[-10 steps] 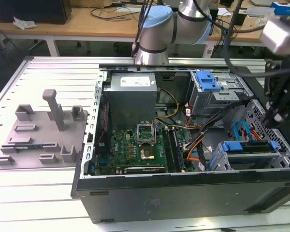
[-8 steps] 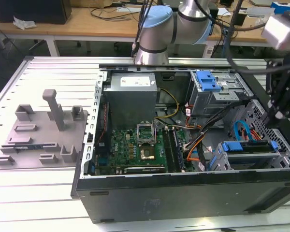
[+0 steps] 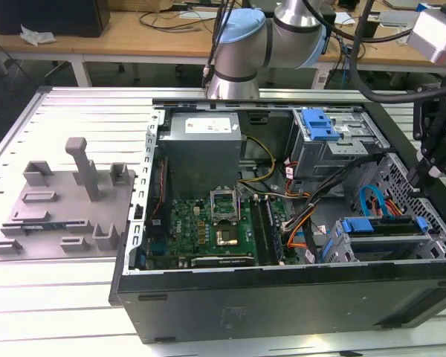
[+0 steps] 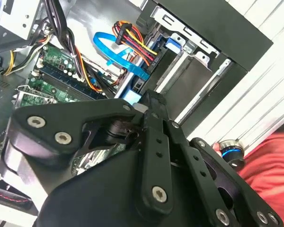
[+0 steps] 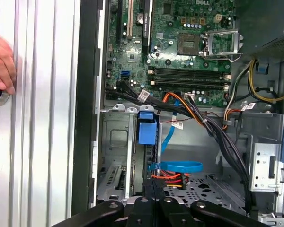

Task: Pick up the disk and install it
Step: 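Insert the second disk wire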

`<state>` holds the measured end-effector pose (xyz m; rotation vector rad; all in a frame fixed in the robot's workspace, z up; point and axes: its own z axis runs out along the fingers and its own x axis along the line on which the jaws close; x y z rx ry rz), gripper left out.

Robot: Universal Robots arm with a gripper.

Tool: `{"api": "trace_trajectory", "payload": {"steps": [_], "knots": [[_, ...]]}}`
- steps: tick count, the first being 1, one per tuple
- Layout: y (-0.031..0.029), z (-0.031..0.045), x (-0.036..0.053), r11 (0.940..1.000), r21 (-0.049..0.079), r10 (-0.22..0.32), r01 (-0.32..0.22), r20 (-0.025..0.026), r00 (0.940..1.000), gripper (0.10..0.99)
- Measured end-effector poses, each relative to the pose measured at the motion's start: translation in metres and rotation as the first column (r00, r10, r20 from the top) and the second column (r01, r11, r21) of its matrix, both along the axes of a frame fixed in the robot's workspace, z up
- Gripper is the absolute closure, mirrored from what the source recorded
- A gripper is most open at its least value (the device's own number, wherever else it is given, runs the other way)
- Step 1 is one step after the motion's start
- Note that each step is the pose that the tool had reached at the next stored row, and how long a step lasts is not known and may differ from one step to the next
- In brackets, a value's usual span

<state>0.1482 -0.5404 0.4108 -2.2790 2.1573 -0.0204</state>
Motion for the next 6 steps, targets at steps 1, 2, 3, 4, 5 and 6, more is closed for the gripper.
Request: {"api": "trace_trajectory", "payload": {"steps": [1, 2, 3, 4, 5, 6], "knots": [[0.0, 0.0, 0.0, 1.0, -0.001, 0.0, 0.0, 0.0, 1.0, 0.98], [0.0, 0.0, 0.0, 1.0, -0.002, 0.0, 0.0, 0.0, 1.0, 0.98], [0.0, 0.0, 0.0, 1.0, -0.003, 0.0, 0.0, 0.0, 1.0, 0.98], [0.0, 0.0, 0.0, 1.0, -0.004, 0.0, 0.0, 0.0, 1.0, 0.98], [0.0, 0.0, 0.0, 1.0, -0.005, 0.0, 0.0, 0.0, 1.0, 0.98], [0.0, 0.0, 0.0, 1.0, -0.006, 0.0, 0.0, 0.0, 1.0, 0.98]]}}
